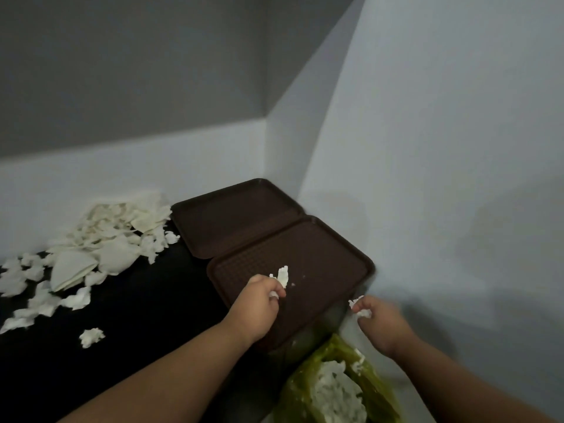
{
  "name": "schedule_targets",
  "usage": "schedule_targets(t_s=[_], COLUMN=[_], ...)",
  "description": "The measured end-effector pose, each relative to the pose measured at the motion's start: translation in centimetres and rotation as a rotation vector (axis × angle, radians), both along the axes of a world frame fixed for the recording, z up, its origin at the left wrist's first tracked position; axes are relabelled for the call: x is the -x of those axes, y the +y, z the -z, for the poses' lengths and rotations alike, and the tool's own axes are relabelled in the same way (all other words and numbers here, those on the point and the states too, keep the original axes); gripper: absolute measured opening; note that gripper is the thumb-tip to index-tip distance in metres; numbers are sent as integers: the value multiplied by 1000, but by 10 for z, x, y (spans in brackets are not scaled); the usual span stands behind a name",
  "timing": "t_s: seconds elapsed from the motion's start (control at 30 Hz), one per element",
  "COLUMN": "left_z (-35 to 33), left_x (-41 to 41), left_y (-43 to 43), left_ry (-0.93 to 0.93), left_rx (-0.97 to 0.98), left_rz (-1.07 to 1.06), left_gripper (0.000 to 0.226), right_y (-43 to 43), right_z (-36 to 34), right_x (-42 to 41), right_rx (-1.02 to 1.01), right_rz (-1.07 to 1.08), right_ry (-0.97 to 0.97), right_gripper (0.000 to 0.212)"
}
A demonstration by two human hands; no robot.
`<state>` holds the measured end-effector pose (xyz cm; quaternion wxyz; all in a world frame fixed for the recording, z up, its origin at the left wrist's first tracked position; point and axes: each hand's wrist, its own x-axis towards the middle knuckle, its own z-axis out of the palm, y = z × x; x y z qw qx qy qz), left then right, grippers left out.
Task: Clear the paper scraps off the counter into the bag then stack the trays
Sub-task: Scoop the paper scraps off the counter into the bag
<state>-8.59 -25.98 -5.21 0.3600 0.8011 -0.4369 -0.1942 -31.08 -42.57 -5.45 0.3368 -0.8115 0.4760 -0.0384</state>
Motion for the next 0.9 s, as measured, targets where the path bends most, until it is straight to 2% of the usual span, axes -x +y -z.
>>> schedule_targets(t_s=[0.2,0.33,0.4,0.67,0.8,0.9], left_z=[24,56,72,111,127,132], left_x=[95,135,148,172,177,180], left_y=[-80,-114,-126,-165,-174,-178], left_ry=[76,164,195,283,297,315], left_rx=[-89,-206,-250,-371,-414,-405], left_rz=[176,195,186,153,161,181], left_gripper=[29,24,23,23,22,22], right_y=[-49,-69,-74,-86,-88,-93], right_z=[30,56,67,91,99,104], right_x=[76,94,97,108,116,126], right_rx=[-119,-262,-321,-523,-620,-618], right_rz=[234,296,305,338,412,448], right_ry=[-137,-161,-162,-199,-230,-222], right_gripper=[19,11,9,40,32,28])
